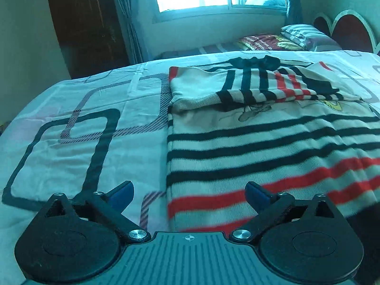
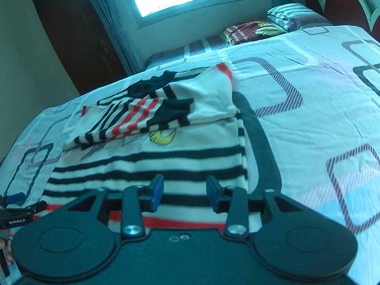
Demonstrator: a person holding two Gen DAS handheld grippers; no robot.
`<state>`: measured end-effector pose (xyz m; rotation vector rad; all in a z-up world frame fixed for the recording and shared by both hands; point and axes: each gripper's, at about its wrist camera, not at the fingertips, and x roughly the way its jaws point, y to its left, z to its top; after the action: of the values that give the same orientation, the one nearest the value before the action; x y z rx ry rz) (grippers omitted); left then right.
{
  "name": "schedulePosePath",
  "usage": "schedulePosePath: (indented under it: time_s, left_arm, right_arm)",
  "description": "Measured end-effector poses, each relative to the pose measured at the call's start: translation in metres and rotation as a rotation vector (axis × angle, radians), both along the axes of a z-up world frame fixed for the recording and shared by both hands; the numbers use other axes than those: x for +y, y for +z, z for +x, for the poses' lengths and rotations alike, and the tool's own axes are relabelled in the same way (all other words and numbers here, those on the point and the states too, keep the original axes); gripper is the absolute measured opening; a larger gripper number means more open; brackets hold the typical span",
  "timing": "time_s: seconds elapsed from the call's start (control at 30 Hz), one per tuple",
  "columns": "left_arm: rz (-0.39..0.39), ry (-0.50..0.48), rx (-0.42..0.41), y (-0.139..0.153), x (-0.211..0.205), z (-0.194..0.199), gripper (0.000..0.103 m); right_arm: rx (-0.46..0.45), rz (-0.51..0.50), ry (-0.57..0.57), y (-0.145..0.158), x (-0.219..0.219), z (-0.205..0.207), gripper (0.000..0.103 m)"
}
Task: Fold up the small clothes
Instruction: 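Grasp the black hem with both tools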
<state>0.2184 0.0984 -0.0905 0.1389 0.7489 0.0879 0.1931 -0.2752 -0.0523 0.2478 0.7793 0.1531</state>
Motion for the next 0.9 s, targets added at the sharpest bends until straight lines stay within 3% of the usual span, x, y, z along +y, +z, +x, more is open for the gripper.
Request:
schedulePosePath:
  time_s: [0.13, 0.2, 0.33, 0.4, 0.53, 0.57, 0.63, 0.7, 0.83, 0.9]
  left_arm:
    - [-0.016, -0.01, 0.01, 0.002, -0.001, -0.019, 0.099]
    - [-0.066, -0.03, 0.024, 0.004, 0.0, -0.03, 0.099]
    - [-0.284, -0.057, 0.064, 0.001, 0.015, -0.053, 0.098]
    - [-0.397, -0.051, 0.083, -0.005, 0.027, -0.066, 0.079]
    - [-0.633, 0.004, 0.127, -0.024, 0.052, -0.09, 0.068]
    - [-0.677, 0.012, 0.13, -0.028, 0.057, -0.097, 0.058]
    - [-0.755, 0.03, 0.138, -0.036, 0.066, -0.106, 0.048]
    - [-0.847, 0.033, 0.149, -0.043, 0.073, -0.112, 0.048]
    - [-0.937, 0.044, 0.155, -0.055, 0.08, -0.11, 0.048]
    - [-1.025, 0.061, 0.142, -0.064, 0.087, -0.105, 0.048]
  right_arm:
    - [0.013, 0.01, 0.002, 0.0, -0.002, -0.017, 0.043]
    - [0.018, 0.016, 0.001, 0.0, -0.005, -0.026, 0.044]
    - [0.034, 0.04, 0.0, 0.0, -0.016, -0.045, 0.059]
    - [0.046, 0.066, 0.001, -0.003, -0.026, -0.057, 0.059]
    - [0.093, 0.168, -0.016, -0.015, -0.046, -0.079, 0.059]
    - [0.112, 0.207, -0.027, -0.02, -0.051, -0.084, 0.059]
    - [0.137, 0.266, -0.065, -0.032, -0.06, -0.094, 0.059]
    - [0.163, 0.344, -0.094, -0.044, -0.068, -0.1, 0.057]
    - [0.182, 0.488, -0.12, -0.062, -0.074, -0.104, 0.056]
    - [0.187, 0.527, -0.101, -0.065, -0.072, -0.102, 0.055]
